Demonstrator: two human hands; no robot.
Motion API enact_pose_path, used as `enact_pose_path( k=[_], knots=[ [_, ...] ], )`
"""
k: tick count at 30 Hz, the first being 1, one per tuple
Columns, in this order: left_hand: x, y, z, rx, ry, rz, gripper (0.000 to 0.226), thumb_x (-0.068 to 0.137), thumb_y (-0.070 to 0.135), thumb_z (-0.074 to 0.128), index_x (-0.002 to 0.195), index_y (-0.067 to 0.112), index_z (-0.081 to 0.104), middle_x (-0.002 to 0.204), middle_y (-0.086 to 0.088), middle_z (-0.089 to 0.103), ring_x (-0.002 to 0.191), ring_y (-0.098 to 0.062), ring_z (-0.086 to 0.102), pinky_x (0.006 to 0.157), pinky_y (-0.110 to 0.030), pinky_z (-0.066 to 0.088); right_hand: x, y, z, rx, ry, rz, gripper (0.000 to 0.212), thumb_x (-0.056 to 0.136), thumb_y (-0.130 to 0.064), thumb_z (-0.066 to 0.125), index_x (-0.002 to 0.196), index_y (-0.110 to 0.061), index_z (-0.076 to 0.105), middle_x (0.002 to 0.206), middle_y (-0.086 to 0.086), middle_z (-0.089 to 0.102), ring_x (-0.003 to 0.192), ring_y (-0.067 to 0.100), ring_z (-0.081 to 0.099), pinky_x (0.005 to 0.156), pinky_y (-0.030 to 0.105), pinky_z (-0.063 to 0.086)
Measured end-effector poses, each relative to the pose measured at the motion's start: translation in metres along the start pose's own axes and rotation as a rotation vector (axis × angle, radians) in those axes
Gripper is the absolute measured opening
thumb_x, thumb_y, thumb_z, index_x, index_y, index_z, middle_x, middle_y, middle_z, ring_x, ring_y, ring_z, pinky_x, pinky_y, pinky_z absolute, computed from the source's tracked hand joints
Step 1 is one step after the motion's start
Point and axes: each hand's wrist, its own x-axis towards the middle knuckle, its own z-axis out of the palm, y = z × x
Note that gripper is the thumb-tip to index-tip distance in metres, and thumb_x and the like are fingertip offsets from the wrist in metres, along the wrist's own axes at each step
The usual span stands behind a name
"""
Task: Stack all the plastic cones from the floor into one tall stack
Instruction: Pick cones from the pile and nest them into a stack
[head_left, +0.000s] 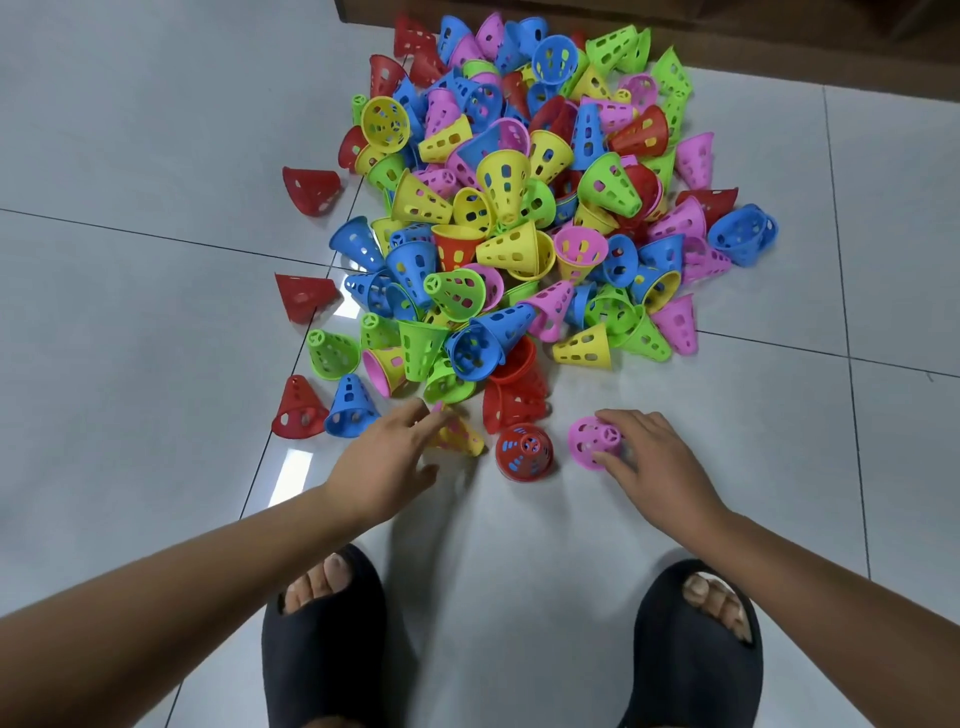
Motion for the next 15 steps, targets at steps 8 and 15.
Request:
enact_pose_path(
  k=[8,15],
  knots=[
    [0.001,-0.011,0.003,0.157,0.096,-0.061,0.06,0.072,0.045,0.084,0.124,0.026,0.061,0.125,-0.001,0.053,0.101,-0.027,0.054,0.079,-0.042,0.048,-0.001,-0.052,-0.03,0.229,0.138,0.115,0.046,0.1,-0.045,0.066,0.143,-0.035,0.054,0.113,-0.01,0.054,0.1,0.002,0.053,0.083,0.018,0.044],
    [-0.004,-0.008,-0.003,-0.153,0.114,-0.137,0.058,0.078,0.038,0.084,0.13,0.023,0.061,0.121,0.001,0.06,0.104,-0.024,0.062,0.084,-0.037,0.055,-0.005,-0.089,-0.031,0.206,0.066,-0.024,0.054,0.094,-0.05,0.07,0.144,-0.038,0.052,0.116,-0.012,0.055,0.107,0.006,0.059,0.091,0.028,0.05]
  ],
)
